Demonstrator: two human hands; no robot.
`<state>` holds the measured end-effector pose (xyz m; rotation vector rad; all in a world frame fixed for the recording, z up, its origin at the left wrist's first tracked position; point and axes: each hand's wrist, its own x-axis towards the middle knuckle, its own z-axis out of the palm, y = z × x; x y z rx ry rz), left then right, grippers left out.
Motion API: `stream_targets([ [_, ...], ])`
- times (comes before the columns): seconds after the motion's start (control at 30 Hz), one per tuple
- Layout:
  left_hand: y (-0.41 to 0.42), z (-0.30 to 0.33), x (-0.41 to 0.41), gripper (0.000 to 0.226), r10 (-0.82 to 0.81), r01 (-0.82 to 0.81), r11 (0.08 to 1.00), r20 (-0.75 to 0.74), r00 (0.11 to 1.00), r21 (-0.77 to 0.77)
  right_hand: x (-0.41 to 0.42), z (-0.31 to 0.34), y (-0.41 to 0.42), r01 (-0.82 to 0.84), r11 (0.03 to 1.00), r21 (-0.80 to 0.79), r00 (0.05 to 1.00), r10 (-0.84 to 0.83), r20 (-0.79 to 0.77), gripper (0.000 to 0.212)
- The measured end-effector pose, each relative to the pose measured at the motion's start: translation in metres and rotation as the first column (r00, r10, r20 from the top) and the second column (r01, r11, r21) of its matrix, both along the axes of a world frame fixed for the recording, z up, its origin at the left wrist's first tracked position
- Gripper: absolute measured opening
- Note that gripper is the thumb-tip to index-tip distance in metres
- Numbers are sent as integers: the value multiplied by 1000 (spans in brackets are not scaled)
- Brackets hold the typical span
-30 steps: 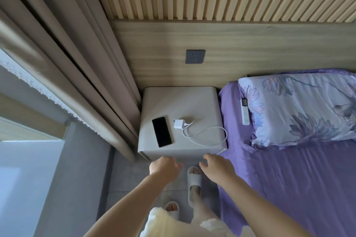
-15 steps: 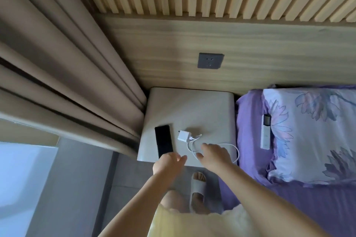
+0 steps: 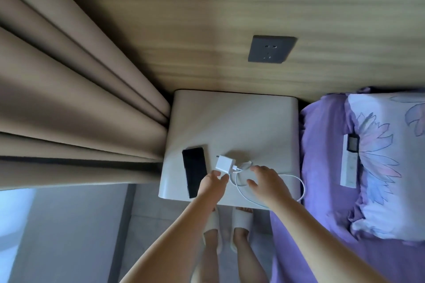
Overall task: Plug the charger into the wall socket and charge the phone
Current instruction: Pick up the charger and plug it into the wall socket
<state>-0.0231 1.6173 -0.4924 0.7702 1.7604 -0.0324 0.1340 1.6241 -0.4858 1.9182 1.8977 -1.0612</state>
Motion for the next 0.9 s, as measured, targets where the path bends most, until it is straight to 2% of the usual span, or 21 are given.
stream_targets([
  [0.13,9,-28,10,54,-6,6,1000,-11,1000,8,-5,-31,1,59,998,33,995,-56,-83,39],
  [0.33,16,-56,16,48,20,-18,999,-31,999,42,-7,-65,5,127,992,-2,983,-126,-133,36],
  [0.5,22,-72,20,51,198,-198,979,11,980,49,-4,-72,-3,201,979,40,965,-191,-180,17],
  [0.57,25,-75,19,51,335,-335,942,34,942,4,-2,-72,-3,207,977,46,960,-193,-203,11],
  [0.7,27,-72,16,44,587,-565,807,129,799,-172,-3,-64,5,207,978,29,931,-188,-313,8],
  [0.8,30,-70,14,36,718,-667,694,195,668,-271,-4,-52,11,165,986,2,917,-153,-369,8],
  [0.9,37,-64,11,22,768,-702,641,245,592,-310,-1,-44,15,162,987,-6,892,-149,-427,4],
])
